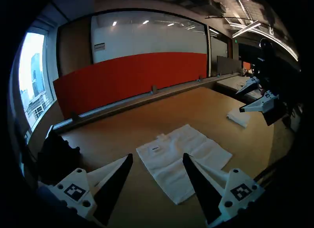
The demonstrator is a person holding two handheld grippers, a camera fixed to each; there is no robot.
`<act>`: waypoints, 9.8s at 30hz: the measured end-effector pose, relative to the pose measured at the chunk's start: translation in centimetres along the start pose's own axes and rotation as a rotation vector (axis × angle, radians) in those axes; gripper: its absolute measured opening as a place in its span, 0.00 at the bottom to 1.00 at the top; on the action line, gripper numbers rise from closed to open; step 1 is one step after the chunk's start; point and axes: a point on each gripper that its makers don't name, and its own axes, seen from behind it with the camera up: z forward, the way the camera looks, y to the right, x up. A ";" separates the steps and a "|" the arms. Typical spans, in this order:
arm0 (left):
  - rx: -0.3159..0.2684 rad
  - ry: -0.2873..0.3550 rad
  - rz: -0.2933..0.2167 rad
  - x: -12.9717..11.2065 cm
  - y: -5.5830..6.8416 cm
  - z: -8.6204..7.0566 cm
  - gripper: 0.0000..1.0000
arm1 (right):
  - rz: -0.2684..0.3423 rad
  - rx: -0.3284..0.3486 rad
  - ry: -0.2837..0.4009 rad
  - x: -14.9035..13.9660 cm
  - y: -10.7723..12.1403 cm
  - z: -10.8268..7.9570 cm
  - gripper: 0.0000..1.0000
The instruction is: Fold towel
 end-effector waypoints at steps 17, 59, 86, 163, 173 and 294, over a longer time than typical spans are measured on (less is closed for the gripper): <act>-0.047 -0.115 0.013 -8.1 3.5 2.1 0.94 | -0.027 0.051 -0.095 -7.0 -3.2 3.5 1.00; -0.149 -0.360 0.042 -19.9 6.6 7.0 0.94 | -0.030 0.127 -0.292 -18.0 -6.2 7.6 1.00; -0.150 -0.410 0.033 -20.5 6.9 6.9 0.86 | -0.036 0.183 -0.301 -18.9 -7.3 7.8 0.69; -0.153 -0.403 -0.128 -11.9 10.7 -1.2 0.11 | -0.002 0.201 -0.160 -9.8 -7.5 -1.6 0.09; -0.158 -0.409 -0.137 -11.5 11.4 -2.8 0.11 | -0.007 0.210 -0.156 -8.9 -8.0 -3.3 0.09; 0.067 -0.492 -0.209 -14.2 0.6 11.4 0.92 | 0.006 0.000 -0.292 -12.7 2.6 10.1 1.00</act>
